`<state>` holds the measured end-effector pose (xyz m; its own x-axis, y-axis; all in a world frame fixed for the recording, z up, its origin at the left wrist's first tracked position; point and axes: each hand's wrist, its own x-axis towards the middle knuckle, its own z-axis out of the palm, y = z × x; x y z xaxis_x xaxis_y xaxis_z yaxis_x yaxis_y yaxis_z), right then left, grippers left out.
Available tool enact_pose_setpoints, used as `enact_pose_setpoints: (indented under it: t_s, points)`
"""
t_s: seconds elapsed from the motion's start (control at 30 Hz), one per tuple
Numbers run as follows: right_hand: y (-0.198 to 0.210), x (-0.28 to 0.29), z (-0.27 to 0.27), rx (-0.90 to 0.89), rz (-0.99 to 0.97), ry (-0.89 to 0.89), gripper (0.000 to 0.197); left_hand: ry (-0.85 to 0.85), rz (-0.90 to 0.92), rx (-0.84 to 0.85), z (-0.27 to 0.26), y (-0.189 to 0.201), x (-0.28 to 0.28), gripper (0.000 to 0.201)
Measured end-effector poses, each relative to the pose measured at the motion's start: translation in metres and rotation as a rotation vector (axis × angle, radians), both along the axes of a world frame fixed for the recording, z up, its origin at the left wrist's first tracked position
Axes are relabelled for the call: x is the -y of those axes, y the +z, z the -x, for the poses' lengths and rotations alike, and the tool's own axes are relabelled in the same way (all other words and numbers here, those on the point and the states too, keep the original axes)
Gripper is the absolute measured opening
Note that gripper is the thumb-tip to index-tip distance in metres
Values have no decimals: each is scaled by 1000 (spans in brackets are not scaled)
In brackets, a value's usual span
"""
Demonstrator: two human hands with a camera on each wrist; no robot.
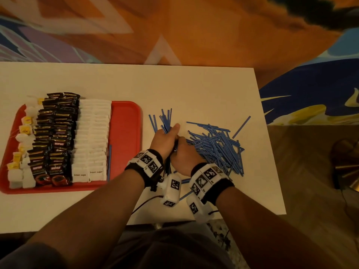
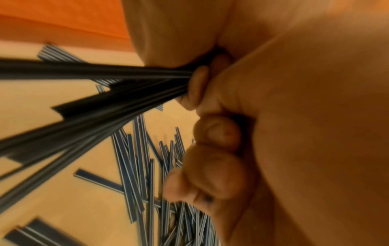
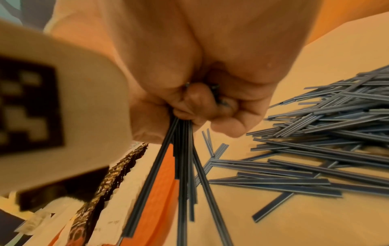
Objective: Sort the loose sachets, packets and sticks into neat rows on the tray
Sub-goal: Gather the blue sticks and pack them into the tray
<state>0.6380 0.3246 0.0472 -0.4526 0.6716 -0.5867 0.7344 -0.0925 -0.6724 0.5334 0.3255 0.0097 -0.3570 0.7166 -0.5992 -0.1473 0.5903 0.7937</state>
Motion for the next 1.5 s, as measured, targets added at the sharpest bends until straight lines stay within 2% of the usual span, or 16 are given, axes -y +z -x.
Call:
enact_pose_setpoints:
  t_s: [0.03, 0.23, 0.33, 0.43, 0.57, 0.67, 0.8, 0.9, 1.07, 1.23, 1.5]
  points:
    - [-2, 1, 2, -14, 13, 5, 48, 46, -10, 15, 4, 1, 0, 42]
    - [2, 5, 11, -75, 25, 127, 39, 212, -19, 89, 32, 8, 10, 44]
    - [5, 3, 22, -125, 80, 86, 36, 286, -19, 71, 57, 16, 24, 41]
    - [4, 8, 45, -181, 144, 72, 29, 397, -16, 128, 93, 13, 45, 42]
    - [-5, 21, 88, -189, 197, 197, 31, 531, 8, 154, 139, 9, 84, 43]
    - [-20, 28, 117, -74, 47, 339, 29, 626, 23, 209, 171, 9, 114, 44]
    - [-43, 25, 151, 168, -211, 531, 38, 711, 8, 240, 205, 12, 147, 44]
    - [-56, 18, 172, 269, -266, 637, 45, 796, -6, 271, 224, 15, 166, 42]
    - [-70, 16, 188, 297, -313, 706, 41, 858, -70, 392, 241, 19, 187, 40]
    - [-73, 20, 187, 318, -342, 736, 39, 857, -98, 424, 252, 16, 195, 40]
    - [-71, 22, 178, 381, -600, 988, 23, 867, -95, 462, 255, 22, 191, 40]
